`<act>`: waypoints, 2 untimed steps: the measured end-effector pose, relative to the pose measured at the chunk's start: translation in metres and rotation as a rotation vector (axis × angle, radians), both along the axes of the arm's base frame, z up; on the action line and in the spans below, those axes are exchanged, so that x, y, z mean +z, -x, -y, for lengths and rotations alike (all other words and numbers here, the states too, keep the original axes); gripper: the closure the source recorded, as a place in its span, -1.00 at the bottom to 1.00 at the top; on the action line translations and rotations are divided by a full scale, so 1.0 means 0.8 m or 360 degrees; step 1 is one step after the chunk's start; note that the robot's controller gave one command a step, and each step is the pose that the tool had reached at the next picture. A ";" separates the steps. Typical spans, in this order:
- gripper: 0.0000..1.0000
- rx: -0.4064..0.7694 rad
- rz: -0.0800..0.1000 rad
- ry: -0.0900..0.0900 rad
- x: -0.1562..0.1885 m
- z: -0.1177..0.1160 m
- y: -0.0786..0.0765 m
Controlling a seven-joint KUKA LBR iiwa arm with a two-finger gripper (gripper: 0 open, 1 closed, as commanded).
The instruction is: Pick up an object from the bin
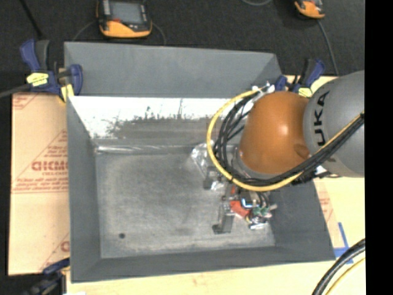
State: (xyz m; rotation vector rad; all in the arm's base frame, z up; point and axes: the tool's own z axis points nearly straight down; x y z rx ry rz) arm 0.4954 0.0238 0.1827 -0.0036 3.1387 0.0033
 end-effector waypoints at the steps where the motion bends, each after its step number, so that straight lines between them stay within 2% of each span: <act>1: -1.00 0.0376 -0.0006 0.0008 -0.100 0.149 -0.006; 2: -1.00 0.0463 0.0011 0.0015 -0.137 0.170 -0.090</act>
Offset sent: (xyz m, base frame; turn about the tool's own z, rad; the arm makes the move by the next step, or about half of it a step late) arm 0.0050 -0.1146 -0.0786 -0.2420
